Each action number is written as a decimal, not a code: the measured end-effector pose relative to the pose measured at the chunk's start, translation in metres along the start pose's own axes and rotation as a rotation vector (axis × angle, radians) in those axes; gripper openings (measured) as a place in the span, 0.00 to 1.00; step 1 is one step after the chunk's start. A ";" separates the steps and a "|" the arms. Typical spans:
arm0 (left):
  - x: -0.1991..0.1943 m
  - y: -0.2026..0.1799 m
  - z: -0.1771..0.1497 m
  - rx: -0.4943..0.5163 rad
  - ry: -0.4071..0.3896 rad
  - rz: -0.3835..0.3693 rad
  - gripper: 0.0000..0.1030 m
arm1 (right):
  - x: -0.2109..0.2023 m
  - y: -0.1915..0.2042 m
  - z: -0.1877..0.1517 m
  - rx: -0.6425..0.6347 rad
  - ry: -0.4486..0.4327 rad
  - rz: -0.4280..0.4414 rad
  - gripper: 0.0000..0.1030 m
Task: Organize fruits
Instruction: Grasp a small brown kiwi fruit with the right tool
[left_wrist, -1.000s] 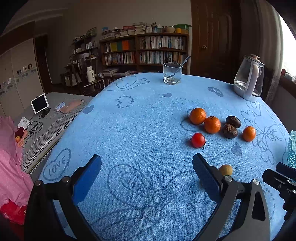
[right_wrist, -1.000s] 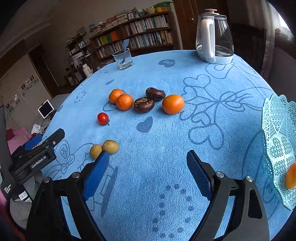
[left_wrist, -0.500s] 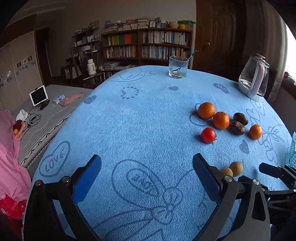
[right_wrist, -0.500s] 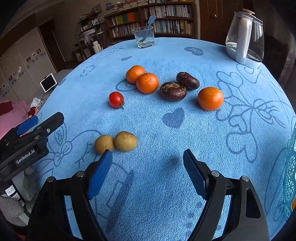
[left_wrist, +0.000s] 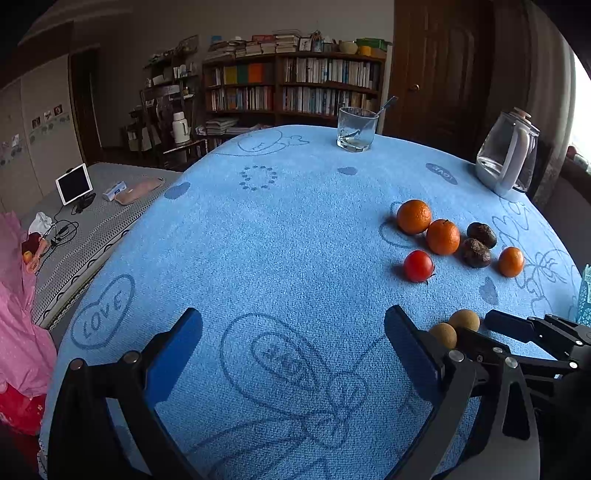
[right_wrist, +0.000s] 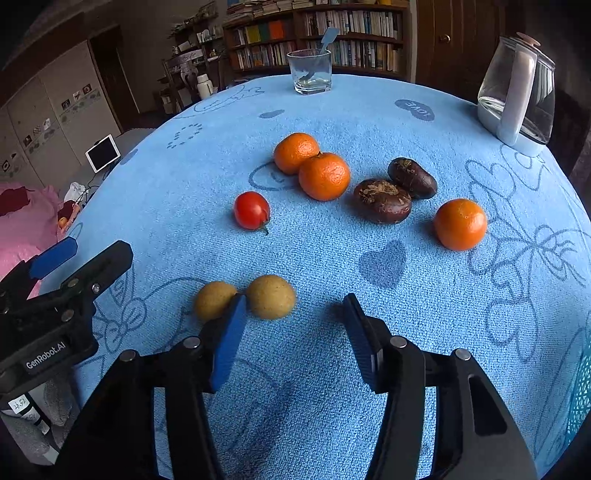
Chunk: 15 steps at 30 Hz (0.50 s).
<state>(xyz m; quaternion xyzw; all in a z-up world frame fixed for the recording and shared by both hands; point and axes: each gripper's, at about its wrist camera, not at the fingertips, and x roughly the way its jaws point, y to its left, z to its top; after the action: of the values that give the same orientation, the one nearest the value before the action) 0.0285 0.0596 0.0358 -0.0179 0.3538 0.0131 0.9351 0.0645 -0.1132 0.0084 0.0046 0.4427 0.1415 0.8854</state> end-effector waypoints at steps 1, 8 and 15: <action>0.000 0.000 0.000 0.000 0.001 0.000 0.95 | 0.001 0.001 0.000 -0.005 -0.003 0.001 0.50; 0.000 0.000 -0.001 0.000 0.002 -0.001 0.95 | 0.001 0.008 0.000 -0.025 -0.006 0.048 0.26; -0.002 -0.004 0.000 0.015 0.007 -0.007 0.95 | -0.010 -0.003 -0.003 0.025 -0.029 0.056 0.26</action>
<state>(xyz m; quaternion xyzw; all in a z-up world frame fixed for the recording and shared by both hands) 0.0273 0.0556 0.0368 -0.0123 0.3569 0.0068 0.9340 0.0568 -0.1188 0.0142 0.0298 0.4313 0.1606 0.8873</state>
